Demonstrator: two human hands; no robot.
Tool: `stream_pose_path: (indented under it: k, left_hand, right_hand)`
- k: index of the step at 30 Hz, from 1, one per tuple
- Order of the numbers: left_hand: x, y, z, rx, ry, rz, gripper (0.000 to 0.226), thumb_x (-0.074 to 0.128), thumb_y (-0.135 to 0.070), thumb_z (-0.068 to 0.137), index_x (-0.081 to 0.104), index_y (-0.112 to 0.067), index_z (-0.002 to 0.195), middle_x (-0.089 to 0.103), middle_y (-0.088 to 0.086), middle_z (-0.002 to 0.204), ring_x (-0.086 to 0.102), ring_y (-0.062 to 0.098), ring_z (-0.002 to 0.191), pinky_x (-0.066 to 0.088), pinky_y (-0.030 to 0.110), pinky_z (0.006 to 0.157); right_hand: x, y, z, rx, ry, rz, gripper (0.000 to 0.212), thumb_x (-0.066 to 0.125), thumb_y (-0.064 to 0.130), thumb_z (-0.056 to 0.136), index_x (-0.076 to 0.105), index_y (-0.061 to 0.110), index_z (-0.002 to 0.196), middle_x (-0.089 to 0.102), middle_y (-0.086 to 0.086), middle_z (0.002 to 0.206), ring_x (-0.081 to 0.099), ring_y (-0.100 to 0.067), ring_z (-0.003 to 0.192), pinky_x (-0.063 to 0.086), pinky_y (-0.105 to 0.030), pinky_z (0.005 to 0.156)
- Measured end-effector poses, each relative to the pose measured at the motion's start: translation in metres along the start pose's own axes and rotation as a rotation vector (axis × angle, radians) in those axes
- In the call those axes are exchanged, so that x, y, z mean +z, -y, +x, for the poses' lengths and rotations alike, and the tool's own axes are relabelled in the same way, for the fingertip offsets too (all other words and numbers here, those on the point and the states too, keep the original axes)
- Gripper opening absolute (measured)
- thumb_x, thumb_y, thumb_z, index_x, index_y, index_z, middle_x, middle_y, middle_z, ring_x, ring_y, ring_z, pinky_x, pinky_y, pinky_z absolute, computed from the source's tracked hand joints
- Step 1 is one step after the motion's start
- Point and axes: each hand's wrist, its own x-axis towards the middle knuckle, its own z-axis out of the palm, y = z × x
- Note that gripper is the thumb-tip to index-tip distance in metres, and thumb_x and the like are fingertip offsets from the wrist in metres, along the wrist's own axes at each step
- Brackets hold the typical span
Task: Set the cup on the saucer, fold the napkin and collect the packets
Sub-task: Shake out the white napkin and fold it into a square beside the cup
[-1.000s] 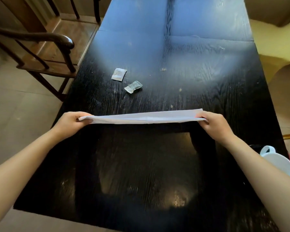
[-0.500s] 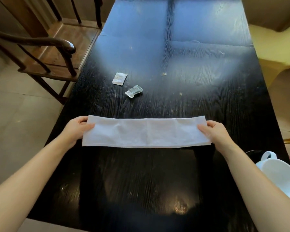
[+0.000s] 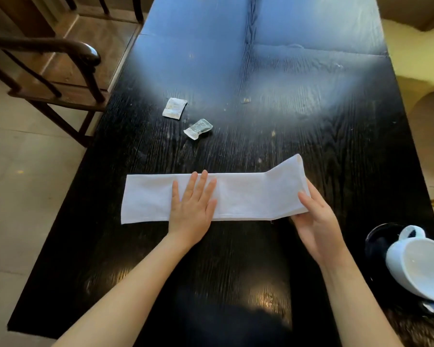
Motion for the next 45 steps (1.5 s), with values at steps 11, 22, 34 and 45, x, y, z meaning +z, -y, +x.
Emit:
stream_pose_path:
  k: [11,22,34,45]
  left_hand:
    - [-0.001,-0.001,-0.001,-0.016,0.018,0.015,0.053,-0.004,-0.039,0.091,-0.015,-0.025,0.141,-0.023,-0.008,0.149,-0.027,0.016,0.136,-0.019,0.047,0.111]
    - [0.001,0.0,-0.001,0.001,0.036,0.012,0.055,-0.005,-0.038,0.091,-0.015,-0.022,0.143,-0.02,-0.004,0.152,-0.021,0.018,0.14,-0.015,0.051,0.113]
    - [-0.046,0.086,-0.02,-0.697,-0.126,-0.336,0.072,0.057,-0.029,0.088,0.02,-0.01,0.146,0.017,0.018,0.155,0.018,0.036,0.139,0.019,0.059,0.108]
    - [-0.094,0.128,0.001,-0.655,0.174,-0.931,0.008,0.063,-0.02,0.084,0.063,-0.018,0.092,0.066,0.011,0.096,0.062,0.029,0.09,0.05,0.041,0.074]
  right_hand:
    - [0.1,-0.076,0.021,-0.06,-0.134,-1.03,0.052,0.033,0.02,0.1,0.015,0.014,0.148,0.012,-0.003,0.159,-0.001,-0.006,0.143,-0.008,-0.031,0.117]
    - [0.074,-0.073,0.05,-0.286,-0.005,-1.542,0.051,0.043,0.024,0.096,0.03,0.013,0.144,0.029,-0.007,0.154,0.022,-0.026,0.143,0.017,-0.045,0.118]
    - [0.065,-0.09,0.06,-0.196,0.09,-1.777,0.062,0.01,0.049,0.094,-0.008,0.024,0.148,-0.005,0.004,0.16,-0.024,-0.013,0.141,-0.019,-0.043,0.114]
    - [0.092,-0.105,0.018,-0.072,-0.097,-1.649,0.062,0.009,0.048,0.095,-0.014,0.02,0.146,-0.01,0.002,0.158,-0.021,-0.018,0.142,-0.016,-0.046,0.115]
